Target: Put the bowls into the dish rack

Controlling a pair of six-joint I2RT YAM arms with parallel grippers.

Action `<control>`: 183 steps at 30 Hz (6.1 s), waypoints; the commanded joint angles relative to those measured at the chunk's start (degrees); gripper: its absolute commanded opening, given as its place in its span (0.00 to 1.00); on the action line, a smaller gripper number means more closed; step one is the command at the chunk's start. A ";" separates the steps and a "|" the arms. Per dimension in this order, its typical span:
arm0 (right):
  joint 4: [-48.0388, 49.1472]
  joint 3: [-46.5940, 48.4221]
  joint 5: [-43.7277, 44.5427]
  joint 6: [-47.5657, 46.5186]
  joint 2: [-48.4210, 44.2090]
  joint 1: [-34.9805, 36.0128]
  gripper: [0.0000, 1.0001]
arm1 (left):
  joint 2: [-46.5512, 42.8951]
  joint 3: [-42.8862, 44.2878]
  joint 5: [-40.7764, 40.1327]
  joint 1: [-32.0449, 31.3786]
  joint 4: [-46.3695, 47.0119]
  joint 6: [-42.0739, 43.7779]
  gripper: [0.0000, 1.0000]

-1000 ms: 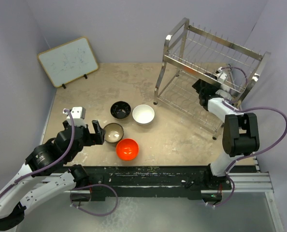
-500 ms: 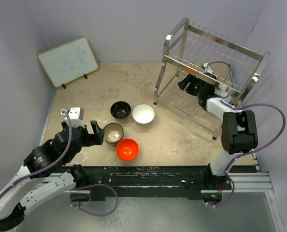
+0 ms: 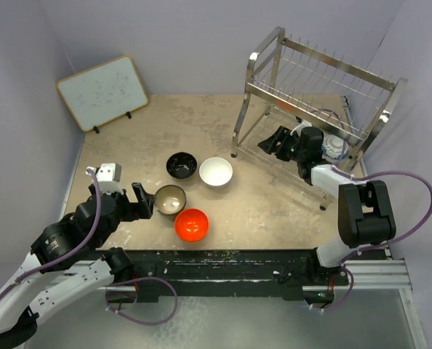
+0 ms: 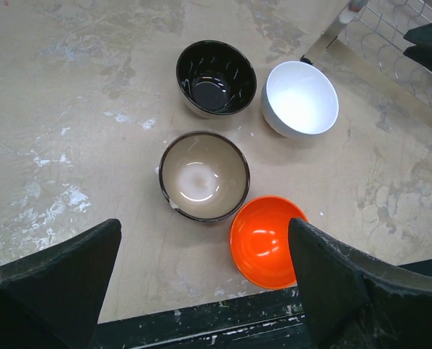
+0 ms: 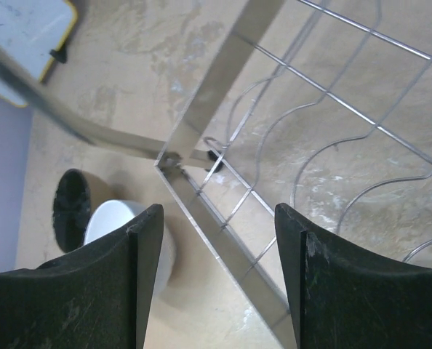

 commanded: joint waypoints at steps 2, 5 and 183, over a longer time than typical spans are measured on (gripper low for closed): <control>6.88 -3.36 -2.98 2.19 -7.16 1.47 0.65 | -1.02 -0.04 -0.58 -0.03 1.57 -0.18 0.99; 7.32 -5.30 -3.35 3.17 -9.60 2.78 0.65 | -0.62 -0.05 -0.45 -0.03 1.60 -0.12 0.99; 60.60 14.69 -18.47 49.26 21.94 -5.47 0.00 | 1.00 0.01 -0.72 -0.03 1.20 -0.11 0.99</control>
